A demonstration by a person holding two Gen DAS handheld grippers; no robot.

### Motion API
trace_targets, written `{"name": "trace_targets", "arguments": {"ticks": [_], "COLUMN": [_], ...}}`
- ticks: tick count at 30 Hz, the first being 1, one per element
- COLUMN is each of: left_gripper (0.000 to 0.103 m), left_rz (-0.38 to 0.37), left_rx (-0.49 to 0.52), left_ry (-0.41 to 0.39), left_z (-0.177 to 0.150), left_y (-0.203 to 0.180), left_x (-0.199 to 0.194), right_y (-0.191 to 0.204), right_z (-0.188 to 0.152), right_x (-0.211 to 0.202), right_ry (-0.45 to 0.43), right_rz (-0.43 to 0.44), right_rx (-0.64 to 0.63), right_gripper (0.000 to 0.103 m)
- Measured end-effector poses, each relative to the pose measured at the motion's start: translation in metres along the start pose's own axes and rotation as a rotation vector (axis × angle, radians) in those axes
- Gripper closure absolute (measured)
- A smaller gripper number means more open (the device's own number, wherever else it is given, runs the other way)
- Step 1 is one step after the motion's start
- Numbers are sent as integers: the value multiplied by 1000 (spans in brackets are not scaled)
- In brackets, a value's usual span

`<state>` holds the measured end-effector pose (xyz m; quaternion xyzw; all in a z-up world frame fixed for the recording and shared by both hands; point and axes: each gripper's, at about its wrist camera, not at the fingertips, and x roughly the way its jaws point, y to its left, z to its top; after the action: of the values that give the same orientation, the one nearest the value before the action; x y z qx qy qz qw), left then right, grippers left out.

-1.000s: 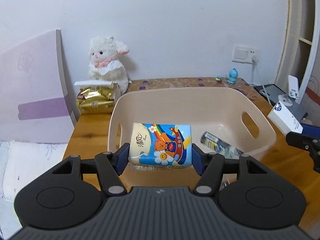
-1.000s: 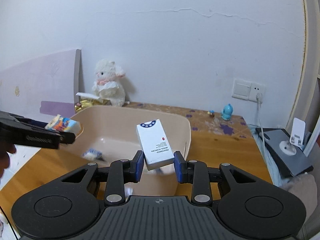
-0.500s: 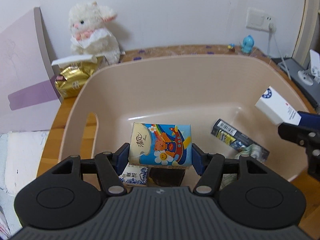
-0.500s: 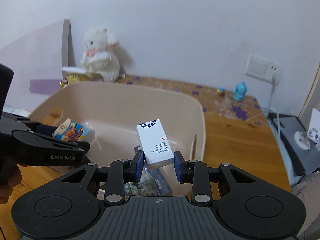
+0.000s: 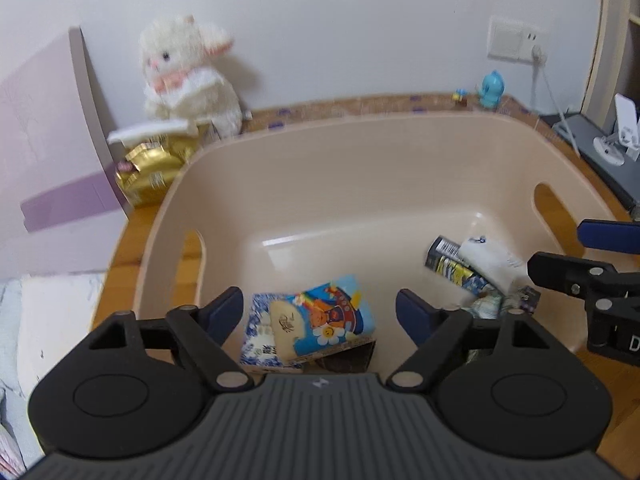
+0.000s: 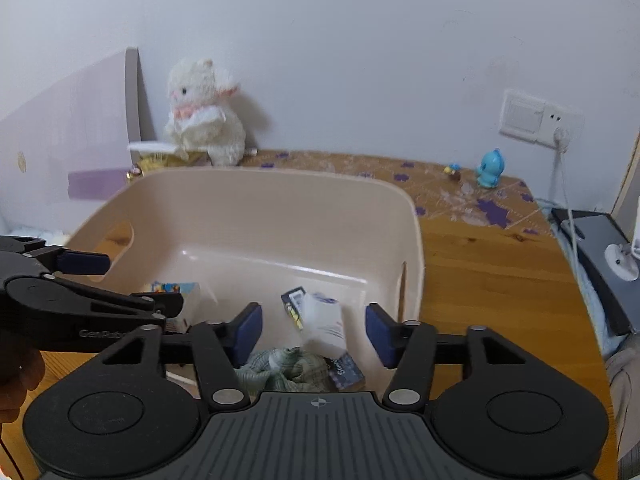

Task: Organize objects
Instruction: 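Carry both packs over the basket and open both tools to drop them, then grasp the keys with the right tool while the left grasps the dark battery box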

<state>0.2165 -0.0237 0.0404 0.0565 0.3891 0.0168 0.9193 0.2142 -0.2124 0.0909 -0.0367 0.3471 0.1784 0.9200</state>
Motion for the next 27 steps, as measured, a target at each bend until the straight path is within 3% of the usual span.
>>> {"name": "trace_targets", "arguments": {"ticks": [4, 15, 21, 27], "left_gripper": [12, 12, 12, 12], "left_rz": [-6, -10, -30, -47], "left_rx": [-3, -14, -35, -32], "left_ry": [-51, -102, -81, -9], "left_z": [-2, -31, -60, -90], "left_y": [0, -4, -2, -7], "left_x": [-27, -80, -89, -72], "right_y": [-2, -7, -13, -17], "right_z": [0, -22, -51, -84], "right_x": [-27, -86, -89, -75], "right_ry": [-49, -97, -39, 56], "right_rz": [6, -20, -37, -50], "right_rx": [-2, -45, -50, -59], "right_gripper": [27, 16, 14, 9]}}
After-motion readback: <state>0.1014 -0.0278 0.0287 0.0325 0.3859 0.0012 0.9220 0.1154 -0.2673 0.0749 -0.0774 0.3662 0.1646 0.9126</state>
